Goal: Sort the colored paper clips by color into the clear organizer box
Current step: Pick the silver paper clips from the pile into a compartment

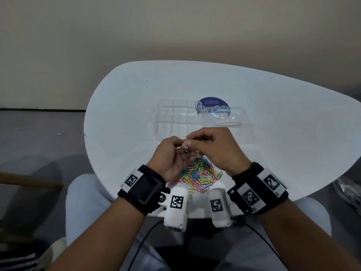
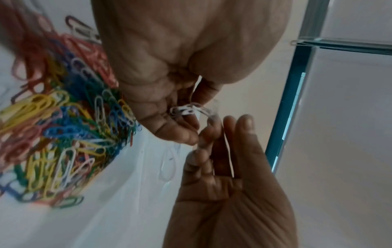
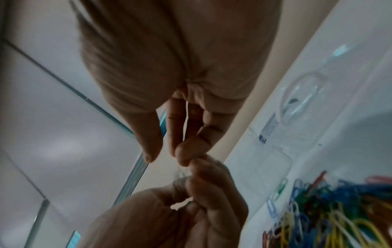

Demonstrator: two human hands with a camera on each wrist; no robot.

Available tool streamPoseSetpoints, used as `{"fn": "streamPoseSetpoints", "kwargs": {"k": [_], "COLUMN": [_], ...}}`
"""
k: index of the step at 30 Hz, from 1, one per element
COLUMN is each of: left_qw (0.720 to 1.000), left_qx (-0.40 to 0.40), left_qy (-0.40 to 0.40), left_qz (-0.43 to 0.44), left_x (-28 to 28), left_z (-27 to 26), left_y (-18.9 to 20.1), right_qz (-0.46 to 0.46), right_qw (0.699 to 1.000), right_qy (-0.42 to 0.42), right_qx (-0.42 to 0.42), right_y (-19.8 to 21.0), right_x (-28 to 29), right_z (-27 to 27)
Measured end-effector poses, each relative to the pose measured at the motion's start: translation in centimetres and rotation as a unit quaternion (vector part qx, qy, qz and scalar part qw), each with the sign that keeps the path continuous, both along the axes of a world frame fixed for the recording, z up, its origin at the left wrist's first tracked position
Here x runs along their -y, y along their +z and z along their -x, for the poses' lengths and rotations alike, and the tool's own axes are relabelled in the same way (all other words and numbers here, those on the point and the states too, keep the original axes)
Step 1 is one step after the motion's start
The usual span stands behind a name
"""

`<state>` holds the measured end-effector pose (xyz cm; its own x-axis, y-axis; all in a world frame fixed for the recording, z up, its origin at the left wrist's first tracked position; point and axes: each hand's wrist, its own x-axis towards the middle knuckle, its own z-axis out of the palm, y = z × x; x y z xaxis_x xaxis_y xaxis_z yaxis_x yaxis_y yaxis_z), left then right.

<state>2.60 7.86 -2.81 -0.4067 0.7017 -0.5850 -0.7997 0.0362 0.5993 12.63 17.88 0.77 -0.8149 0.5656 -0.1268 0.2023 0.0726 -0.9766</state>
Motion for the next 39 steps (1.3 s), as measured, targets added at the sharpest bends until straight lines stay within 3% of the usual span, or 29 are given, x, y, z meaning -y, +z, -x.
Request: {"fn": "streamPoseSetpoints", "kwargs": {"k": [5, 9, 12, 15, 19, 21, 23, 26, 30, 35, 39], "left_qw": [0.999, 0.987, 0.955, 0.894, 0.845, 0.807, 0.766, 0.74, 0.703, 0.671, 0.676], "left_qx": [0.047, -0.133, -0.246, -0.369, -0.444, -0.49, -0.538, -0.567, -0.586, -0.609, -0.6], "left_qy": [-0.016, -0.015, -0.064, -0.137, -0.204, -0.239, -0.254, -0.253, -0.272, -0.29, -0.296], "left_qz": [0.008, 0.091, 0.154, 0.215, 0.217, 0.229, 0.243, 0.261, 0.298, 0.308, 0.308], "left_x": [0.2, 1.6, 2.2, 2.4, 2.4, 2.5, 2.4, 1.9, 1.3, 1.2, 1.5], "left_z": [0.7, 1.9, 2.3, 2.5, 2.3, 2.1, 2.1, 1.9, 1.5, 1.2, 1.6], "left_y": [-0.2, -0.5, -0.2, -0.2, -1.2, -1.6, -1.7, -1.6, -1.7, -1.3, -1.6], "right_qz": [-0.08, -0.178, -0.242, -0.296, -0.353, -0.365, -0.342, -0.274, -0.242, -0.281, -0.329], "right_qw": [0.995, 0.975, 0.944, 0.912, 0.875, 0.874, 0.892, 0.926, 0.939, 0.933, 0.894], "right_qy": [-0.06, 0.043, 0.122, 0.162, 0.186, 0.187, 0.162, 0.118, 0.108, 0.111, 0.175], "right_qx": [0.012, 0.129, 0.186, 0.234, 0.275, 0.262, 0.248, 0.232, 0.22, 0.196, 0.249], "right_y": [-0.8, -2.6, -3.3, -3.8, -4.2, -4.1, -4.0, -3.9, -3.8, -3.2, -3.9], "right_x": [-1.6, -1.9, -0.7, 0.0, 0.5, 0.3, -0.4, -1.5, -2.3, -2.5, -1.9], "right_z": [-0.1, -0.9, -0.8, 0.0, 0.4, 0.2, -0.1, -0.6, -0.9, 1.2, 3.5]}}
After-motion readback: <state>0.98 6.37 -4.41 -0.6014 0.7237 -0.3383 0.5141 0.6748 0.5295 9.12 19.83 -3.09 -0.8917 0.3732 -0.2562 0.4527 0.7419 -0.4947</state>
